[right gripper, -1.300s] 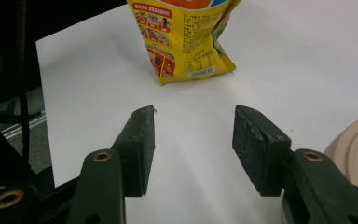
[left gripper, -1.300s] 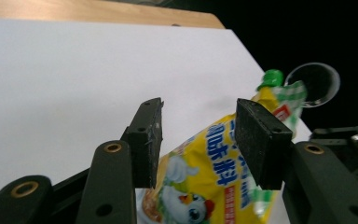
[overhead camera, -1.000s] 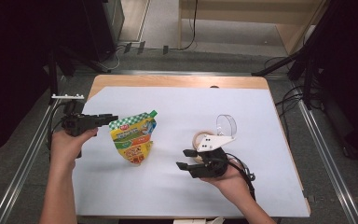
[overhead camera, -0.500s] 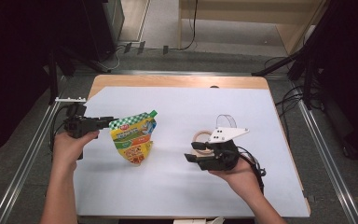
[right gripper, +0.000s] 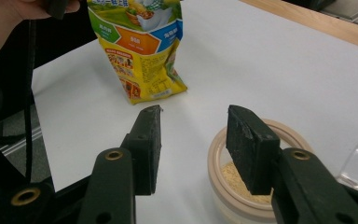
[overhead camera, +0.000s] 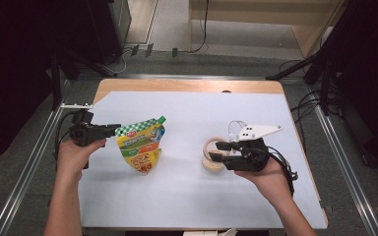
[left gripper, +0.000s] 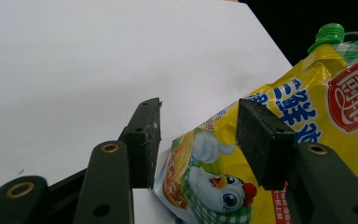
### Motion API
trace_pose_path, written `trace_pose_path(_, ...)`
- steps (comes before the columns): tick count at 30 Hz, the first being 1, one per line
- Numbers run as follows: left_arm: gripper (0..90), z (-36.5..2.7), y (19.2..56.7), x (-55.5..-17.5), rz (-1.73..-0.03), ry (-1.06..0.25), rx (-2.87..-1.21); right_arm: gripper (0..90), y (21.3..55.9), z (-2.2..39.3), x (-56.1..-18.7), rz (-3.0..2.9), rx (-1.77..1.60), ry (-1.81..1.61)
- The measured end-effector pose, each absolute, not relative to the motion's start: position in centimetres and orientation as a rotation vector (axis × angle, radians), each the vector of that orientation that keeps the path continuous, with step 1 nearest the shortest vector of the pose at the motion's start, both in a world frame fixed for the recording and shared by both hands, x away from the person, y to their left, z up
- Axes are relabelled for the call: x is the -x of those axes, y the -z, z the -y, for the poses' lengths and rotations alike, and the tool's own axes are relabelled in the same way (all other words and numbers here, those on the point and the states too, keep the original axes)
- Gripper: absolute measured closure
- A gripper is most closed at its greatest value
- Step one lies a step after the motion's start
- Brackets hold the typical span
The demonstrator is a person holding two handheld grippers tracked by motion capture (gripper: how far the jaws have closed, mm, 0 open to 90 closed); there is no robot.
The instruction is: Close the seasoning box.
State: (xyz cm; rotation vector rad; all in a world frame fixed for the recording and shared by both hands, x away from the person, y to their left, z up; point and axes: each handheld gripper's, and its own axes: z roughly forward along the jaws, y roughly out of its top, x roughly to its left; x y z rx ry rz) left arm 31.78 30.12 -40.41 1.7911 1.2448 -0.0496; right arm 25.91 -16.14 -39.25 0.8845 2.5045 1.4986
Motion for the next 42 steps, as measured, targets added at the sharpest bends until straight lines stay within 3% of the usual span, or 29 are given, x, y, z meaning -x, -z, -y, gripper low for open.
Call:
trace_pose_path(10,50.1,-30.3,40.3,-31.7,-1.25,0.048,-1.784,66.4,38.2,18.0,-26.2,-2.502,-0.904,-1.486)
trace_pose_path(22,49.1,-30.1,40.5,-31.7,-1.244,0.068,-1.79,90.0,36.5,20.5,-26.3,-2.501,-0.932,-1.471)
trace_pose_path(42,49.0,-30.2,40.7,-31.7,-1.248,0.071,-1.798,90.0,35.7,25.7,-27.4,-2.348,-1.081,-1.456)
